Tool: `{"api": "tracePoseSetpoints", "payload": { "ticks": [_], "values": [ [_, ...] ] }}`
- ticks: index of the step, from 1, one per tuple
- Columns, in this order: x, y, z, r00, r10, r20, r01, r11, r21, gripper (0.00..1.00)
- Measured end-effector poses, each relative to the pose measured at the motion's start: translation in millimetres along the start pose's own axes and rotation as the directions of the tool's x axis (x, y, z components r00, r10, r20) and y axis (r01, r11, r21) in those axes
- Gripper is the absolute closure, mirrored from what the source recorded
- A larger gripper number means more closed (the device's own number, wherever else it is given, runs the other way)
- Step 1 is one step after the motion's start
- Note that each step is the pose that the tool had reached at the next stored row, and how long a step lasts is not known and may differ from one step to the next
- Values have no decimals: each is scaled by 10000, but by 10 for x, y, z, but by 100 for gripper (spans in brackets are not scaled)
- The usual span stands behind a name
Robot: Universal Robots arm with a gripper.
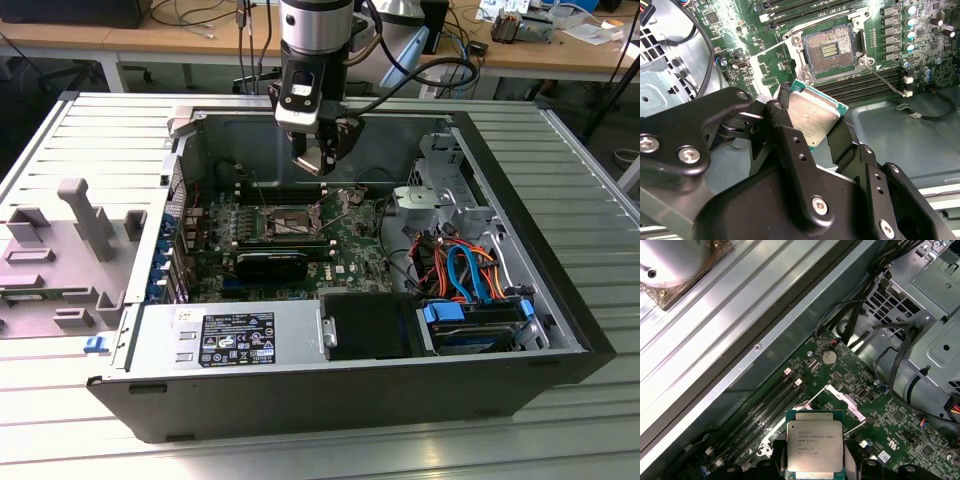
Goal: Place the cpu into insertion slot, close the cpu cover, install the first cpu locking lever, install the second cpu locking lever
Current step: 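Place the cpu into insertion slot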
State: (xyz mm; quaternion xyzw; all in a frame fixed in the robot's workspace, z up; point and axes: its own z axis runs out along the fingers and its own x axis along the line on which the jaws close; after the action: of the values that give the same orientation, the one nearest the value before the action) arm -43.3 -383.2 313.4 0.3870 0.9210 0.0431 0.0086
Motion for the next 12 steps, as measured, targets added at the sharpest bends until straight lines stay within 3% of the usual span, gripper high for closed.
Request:
{"api": "tracePoseSetpoints", "payload": {
  "ticks": [12],
  "values": [
    [0, -1, 9, 9997, 245, 21, -245, 9997, -4, 45]
  ]
}}
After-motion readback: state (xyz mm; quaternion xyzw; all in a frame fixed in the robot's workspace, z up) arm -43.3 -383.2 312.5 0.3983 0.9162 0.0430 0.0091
